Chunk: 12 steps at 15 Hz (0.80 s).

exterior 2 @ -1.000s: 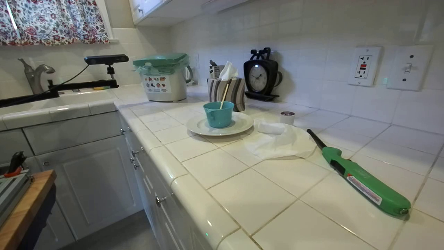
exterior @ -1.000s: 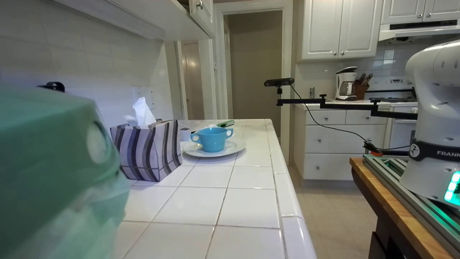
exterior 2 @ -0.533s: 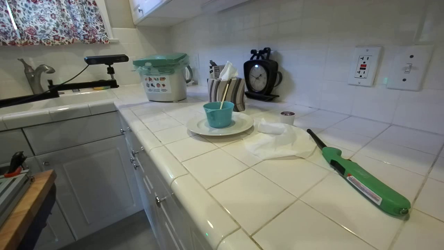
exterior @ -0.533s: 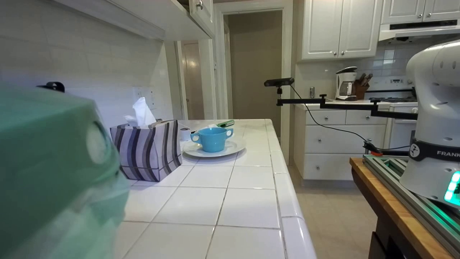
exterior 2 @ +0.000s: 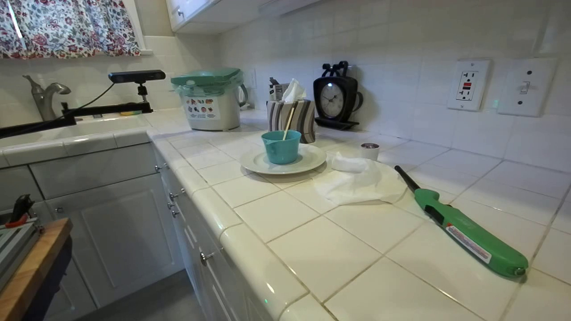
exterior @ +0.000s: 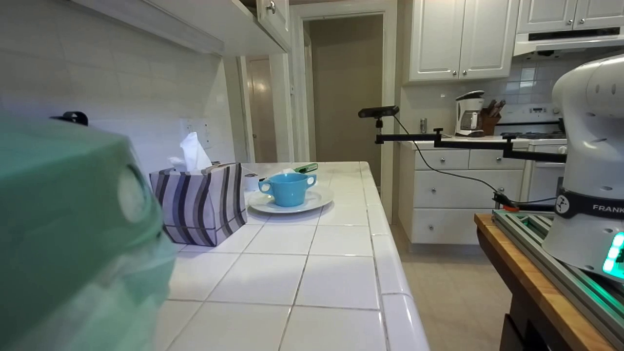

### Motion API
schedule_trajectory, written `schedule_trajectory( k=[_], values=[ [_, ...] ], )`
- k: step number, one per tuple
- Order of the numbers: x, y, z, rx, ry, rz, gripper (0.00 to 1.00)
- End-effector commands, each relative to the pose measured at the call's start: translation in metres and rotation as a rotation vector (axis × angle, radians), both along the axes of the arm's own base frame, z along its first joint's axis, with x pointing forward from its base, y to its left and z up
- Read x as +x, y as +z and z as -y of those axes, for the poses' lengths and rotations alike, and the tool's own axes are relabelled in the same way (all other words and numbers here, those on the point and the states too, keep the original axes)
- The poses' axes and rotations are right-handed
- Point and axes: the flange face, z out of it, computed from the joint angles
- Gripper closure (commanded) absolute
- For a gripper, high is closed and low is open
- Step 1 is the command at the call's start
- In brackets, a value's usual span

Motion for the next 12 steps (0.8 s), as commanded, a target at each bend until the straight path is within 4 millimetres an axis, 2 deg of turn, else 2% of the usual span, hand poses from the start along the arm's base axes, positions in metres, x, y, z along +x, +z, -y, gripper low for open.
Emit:
schedule_trajectory(
  k=[1,12],
  values=[
    [0.006,0.01,0.014,-0.032,-0.032,0.012,0.0],
    [0.049,0.018,0.064,-0.067,-0.113,0.054,0.0]
  ],
)
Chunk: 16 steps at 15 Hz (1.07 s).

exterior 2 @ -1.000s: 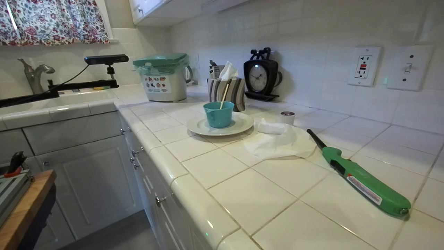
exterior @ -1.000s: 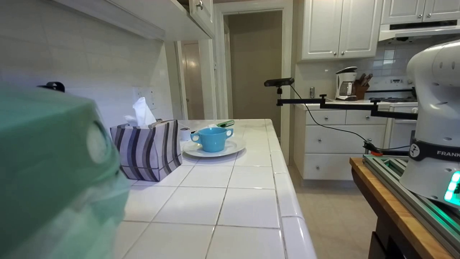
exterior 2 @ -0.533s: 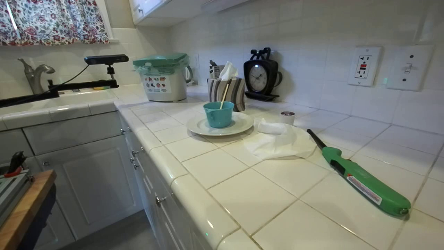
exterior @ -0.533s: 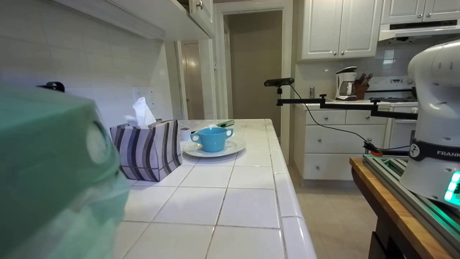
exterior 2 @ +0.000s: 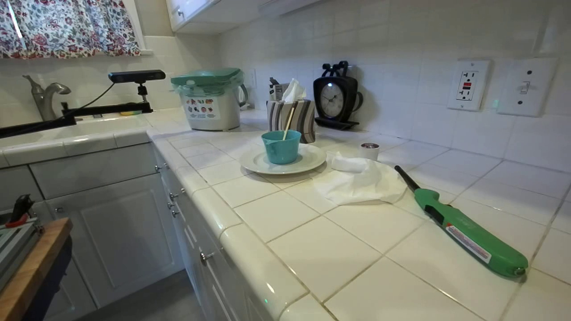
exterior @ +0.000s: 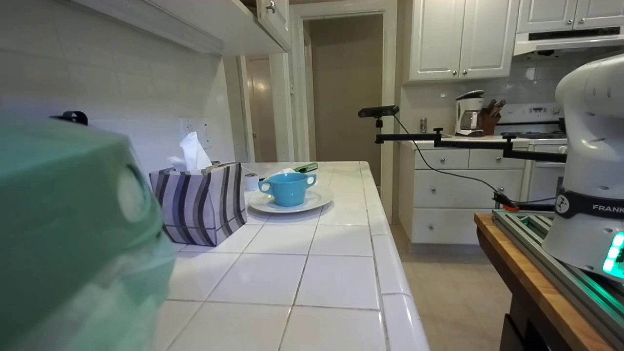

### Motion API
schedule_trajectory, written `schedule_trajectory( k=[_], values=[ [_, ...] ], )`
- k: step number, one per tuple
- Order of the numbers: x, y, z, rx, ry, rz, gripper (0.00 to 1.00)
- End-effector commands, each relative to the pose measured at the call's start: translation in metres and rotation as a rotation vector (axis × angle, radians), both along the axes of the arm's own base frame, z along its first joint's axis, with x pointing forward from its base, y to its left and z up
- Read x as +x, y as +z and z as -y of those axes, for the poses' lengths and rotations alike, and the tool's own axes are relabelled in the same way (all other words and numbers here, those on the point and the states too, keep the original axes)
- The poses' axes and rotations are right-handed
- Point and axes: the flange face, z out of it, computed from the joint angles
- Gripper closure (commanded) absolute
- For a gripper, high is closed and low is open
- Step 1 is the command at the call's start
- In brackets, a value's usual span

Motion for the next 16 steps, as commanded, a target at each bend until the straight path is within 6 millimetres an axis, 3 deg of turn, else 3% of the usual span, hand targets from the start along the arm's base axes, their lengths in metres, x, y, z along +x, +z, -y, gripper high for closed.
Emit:
schedule_trajectory(
  k=[1,16],
  values=[
    [0.014,0.011,0.015,-0.047,-0.031,0.006,0.0],
    [0.08,0.024,0.077,-0.069,-0.099,0.031,0.0]
  ],
)
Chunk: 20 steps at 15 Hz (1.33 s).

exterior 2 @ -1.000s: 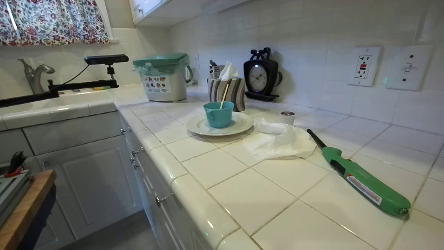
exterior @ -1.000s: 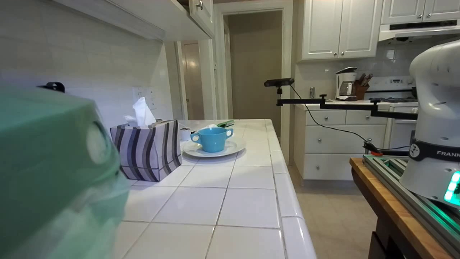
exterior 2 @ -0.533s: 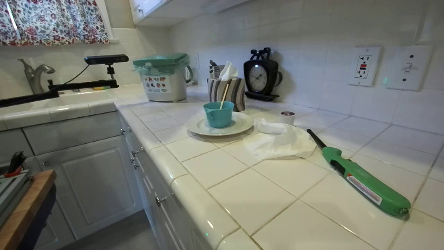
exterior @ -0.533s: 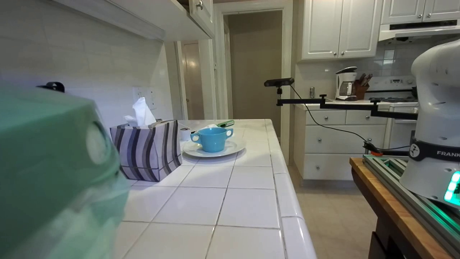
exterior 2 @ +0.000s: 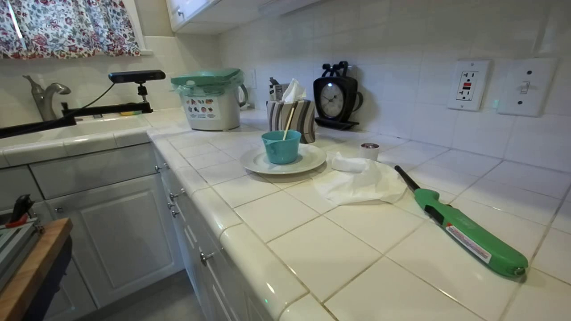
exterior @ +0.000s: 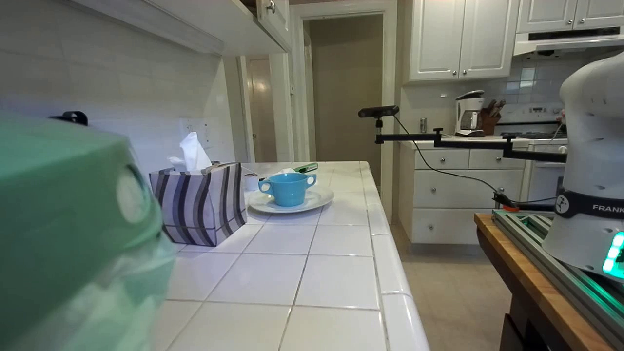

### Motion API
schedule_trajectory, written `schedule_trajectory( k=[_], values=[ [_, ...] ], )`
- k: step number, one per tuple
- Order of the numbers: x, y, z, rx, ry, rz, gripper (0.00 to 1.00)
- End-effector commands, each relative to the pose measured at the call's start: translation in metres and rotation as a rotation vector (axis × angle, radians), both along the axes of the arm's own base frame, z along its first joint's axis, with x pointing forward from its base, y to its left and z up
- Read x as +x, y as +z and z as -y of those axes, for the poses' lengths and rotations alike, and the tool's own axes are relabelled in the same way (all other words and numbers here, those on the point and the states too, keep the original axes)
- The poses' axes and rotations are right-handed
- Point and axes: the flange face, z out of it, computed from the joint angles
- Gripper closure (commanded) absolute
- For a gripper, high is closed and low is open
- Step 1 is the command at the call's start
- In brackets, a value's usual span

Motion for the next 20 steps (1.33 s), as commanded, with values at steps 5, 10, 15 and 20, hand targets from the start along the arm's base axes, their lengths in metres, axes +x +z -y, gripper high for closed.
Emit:
schedule_trajectory(
  k=[5,10,15,20],
  values=[
    [0.044,0.011,0.026,-0.033,0.003,0.005,0.0],
    [0.08,0.011,0.038,-0.023,-0.004,0.011,0.0],
    [0.113,0.005,0.047,-0.009,-0.01,0.002,0.0],
    [0.135,0.003,0.047,0.009,-0.017,-0.003,0.0]
  ],
)
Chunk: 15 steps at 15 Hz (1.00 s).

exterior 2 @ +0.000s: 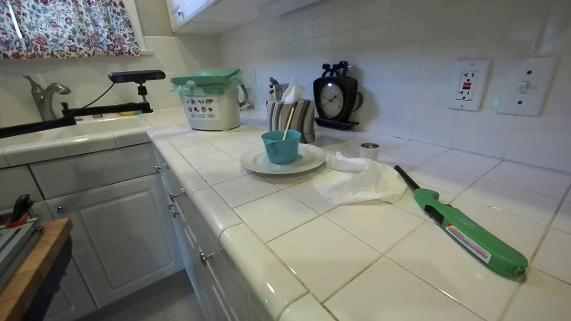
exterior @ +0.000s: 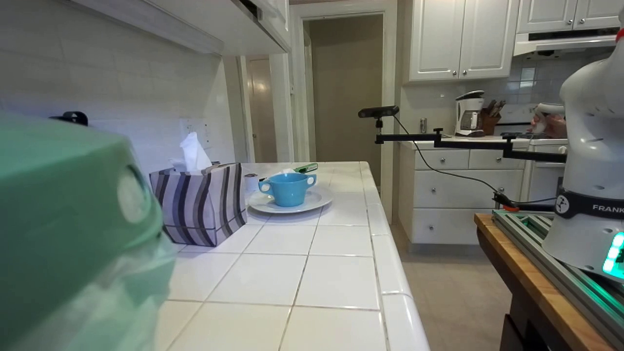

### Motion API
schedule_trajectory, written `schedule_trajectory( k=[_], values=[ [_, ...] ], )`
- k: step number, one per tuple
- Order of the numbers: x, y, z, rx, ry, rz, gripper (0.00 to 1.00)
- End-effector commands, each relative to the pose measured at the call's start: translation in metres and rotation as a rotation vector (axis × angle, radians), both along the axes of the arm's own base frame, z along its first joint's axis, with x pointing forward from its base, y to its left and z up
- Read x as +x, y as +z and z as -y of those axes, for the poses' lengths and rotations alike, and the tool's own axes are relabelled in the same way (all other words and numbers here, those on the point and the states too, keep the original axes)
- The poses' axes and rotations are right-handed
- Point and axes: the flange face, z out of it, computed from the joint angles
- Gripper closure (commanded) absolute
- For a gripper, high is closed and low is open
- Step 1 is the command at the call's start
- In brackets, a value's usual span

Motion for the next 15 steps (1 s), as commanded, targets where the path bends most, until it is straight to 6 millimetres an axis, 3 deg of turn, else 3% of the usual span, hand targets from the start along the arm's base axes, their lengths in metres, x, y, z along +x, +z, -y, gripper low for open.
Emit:
schedule_trajectory(
  k=[1,4,7,10,15],
  values=[
    [0.015,0.008,-0.001,0.011,0.0,0.007,0.0],
    [0.018,0.008,-0.015,0.038,0.026,-0.012,0.0],
    [0.0,0.014,-0.046,0.097,0.084,-0.056,0.0],
    [-0.043,0.025,-0.079,0.142,0.111,-0.154,0.0],
    [-0.137,0.041,-0.127,0.22,0.137,-0.383,0.0]
  ],
)
